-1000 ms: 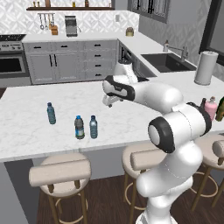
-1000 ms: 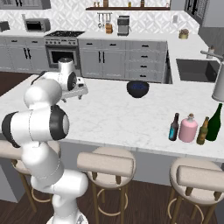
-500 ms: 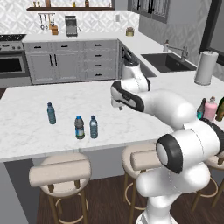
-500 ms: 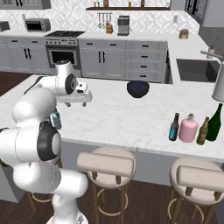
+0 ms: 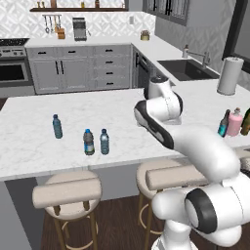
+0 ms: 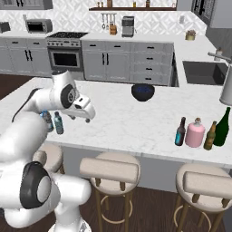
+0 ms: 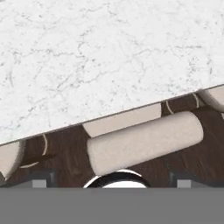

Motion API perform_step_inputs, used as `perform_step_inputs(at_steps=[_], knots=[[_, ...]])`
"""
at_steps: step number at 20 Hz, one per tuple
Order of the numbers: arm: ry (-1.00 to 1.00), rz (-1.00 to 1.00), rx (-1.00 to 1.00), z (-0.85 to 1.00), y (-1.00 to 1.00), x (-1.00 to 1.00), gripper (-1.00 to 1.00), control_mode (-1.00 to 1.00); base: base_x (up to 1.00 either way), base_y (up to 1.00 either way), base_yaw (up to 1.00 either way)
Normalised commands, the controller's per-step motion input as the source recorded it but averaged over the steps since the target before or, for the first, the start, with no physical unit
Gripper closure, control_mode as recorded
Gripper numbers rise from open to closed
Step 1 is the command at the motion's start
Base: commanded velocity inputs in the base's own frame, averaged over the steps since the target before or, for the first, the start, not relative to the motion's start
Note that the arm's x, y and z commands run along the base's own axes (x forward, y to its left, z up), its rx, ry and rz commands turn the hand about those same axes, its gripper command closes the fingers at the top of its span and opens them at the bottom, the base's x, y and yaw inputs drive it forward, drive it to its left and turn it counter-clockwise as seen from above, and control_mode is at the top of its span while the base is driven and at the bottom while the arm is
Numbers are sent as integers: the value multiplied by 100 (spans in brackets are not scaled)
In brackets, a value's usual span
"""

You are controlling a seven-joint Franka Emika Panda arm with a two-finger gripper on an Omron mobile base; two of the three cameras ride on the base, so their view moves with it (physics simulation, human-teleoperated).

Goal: Move the plastic bottles in the middle to the plastics group, and the glass bottles in the middle to the glass group.

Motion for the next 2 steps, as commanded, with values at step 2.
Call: perform_step_inputs(at_steps=[2], knots=[[-17,-1,3,7,-34,-87,-100,-100,0,0,0]])
